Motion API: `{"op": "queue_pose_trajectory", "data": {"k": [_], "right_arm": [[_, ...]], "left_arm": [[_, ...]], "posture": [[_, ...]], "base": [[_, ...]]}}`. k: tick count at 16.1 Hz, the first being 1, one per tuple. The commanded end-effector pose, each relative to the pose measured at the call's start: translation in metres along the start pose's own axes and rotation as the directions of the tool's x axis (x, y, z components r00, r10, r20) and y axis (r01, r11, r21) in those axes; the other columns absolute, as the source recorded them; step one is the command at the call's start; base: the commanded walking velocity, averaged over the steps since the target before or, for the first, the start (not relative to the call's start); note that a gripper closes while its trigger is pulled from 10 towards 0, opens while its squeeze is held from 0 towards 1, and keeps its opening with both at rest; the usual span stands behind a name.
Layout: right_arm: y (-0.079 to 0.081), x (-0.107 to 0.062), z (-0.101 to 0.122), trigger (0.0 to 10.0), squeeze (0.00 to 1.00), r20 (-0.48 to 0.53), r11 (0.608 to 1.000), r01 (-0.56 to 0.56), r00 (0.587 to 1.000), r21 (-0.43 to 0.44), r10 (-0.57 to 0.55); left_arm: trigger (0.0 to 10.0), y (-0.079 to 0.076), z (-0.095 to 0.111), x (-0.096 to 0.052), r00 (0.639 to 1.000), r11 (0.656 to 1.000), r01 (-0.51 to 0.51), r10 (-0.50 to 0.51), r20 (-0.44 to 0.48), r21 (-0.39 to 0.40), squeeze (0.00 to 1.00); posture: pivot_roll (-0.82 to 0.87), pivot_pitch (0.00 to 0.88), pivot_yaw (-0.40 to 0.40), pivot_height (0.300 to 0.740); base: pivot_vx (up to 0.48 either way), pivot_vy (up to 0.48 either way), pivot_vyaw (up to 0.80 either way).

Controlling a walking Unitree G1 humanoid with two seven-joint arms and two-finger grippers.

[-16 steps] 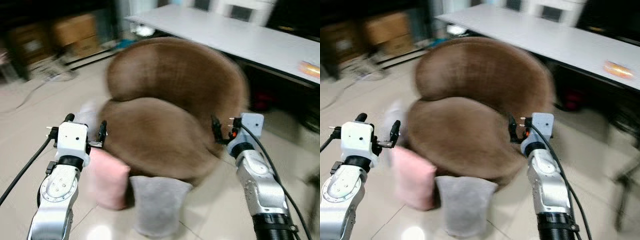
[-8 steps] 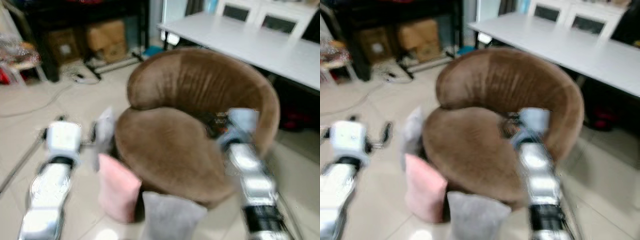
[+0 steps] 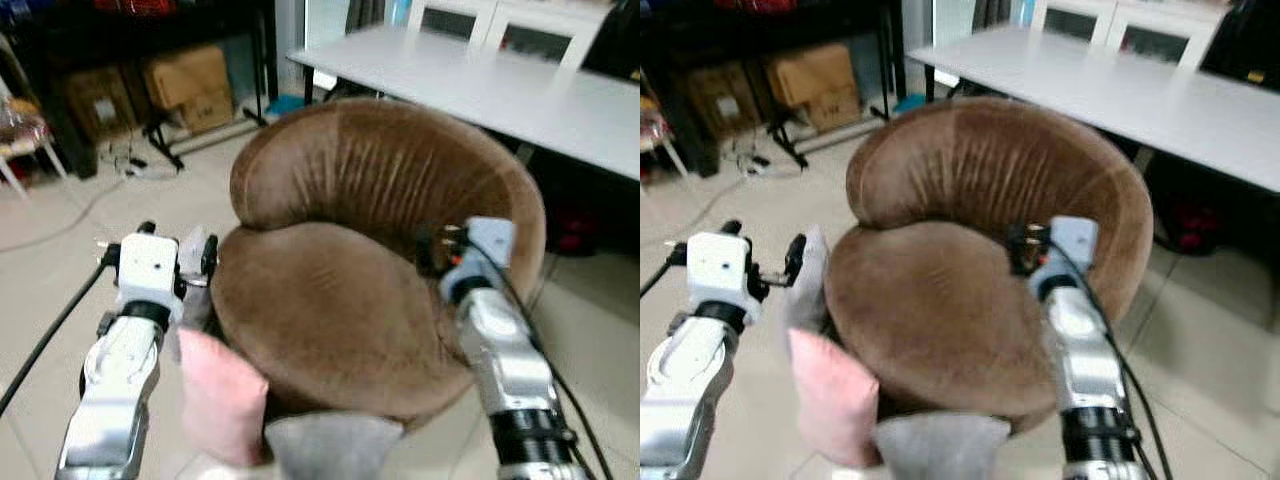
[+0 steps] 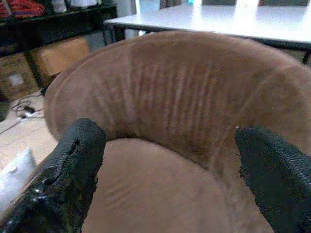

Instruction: Move the pillow to the sofa from floor

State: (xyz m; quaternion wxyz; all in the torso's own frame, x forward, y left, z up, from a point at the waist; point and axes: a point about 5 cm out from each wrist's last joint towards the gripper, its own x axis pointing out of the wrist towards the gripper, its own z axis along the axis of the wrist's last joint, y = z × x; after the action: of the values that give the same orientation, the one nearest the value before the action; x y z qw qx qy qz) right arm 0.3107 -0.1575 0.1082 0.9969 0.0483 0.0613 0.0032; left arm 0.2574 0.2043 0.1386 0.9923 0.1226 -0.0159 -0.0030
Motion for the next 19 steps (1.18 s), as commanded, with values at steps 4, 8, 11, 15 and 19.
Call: {"op": "queue_pose_trajectory", "data": {"k": [4, 8, 11, 15, 19], "right_arm": [[-0.0027, 0.0033, 0.0051, 10.0, 0.00, 0.008, 1.000, -0.001, 1.000, 0.012, 0.001], [0.0010, 0.0058, 0.0066, 10.0, 0.00, 0.008, 1.000, -0.023, 1.000, 0.011, 0.023], [0.0006, 0.0052, 0.0033, 10.0, 0.00, -0.001, 1.000, -0.025, 1.000, 0.006, 0.025], [0.0000, 0.0057, 0.0040, 10.0, 0.00, -0.001, 1.000, -0.030, 1.000, -0.004, 0.030], [-0.0007, 0.0051, 0.0053, 10.0, 0.00, 0.009, 0.999, -0.038, 0.999, 0.004, 0.038]], "left_arm": [[10.0, 0.0020, -0.0023, -0.0010, 1.000, 1.000, -0.021, 0.021, -0.003, 0.012, 0.00], [10.0, 0.0049, -0.0042, -0.0034, 0.999, 0.999, -0.039, 0.039, -0.008, 0.032, 0.00], [10.0, 0.0068, -0.0073, -0.0074, 0.999, 0.998, -0.047, 0.048, -0.018, 0.043, 0.00], [10.0, 0.0078, -0.0062, -0.0072, 0.999, 0.997, -0.051, 0.051, -0.009, 0.060, 0.00], [10.0, 0.0063, -0.0073, -0.0081, 0.999, 0.997, -0.050, 0.050, -0.007, 0.065, 0.00]], "posture": [[0.01, 0.000, -0.033, 0.685], [0.02, 0.000, -0.044, 0.640], [0.03, 0.000, -0.046, 0.605], [0.03, 0.000, -0.046, 0.565], [0.02, 0.000, -0.045, 0.565]], "base": [[0.000, 0.000, 0.00], [0.000, 0.000, 0.00], [0.000, 0.000, 0.00], [0.000, 0.000, 0.00], [0.000, 0.000, 0.00]]}}
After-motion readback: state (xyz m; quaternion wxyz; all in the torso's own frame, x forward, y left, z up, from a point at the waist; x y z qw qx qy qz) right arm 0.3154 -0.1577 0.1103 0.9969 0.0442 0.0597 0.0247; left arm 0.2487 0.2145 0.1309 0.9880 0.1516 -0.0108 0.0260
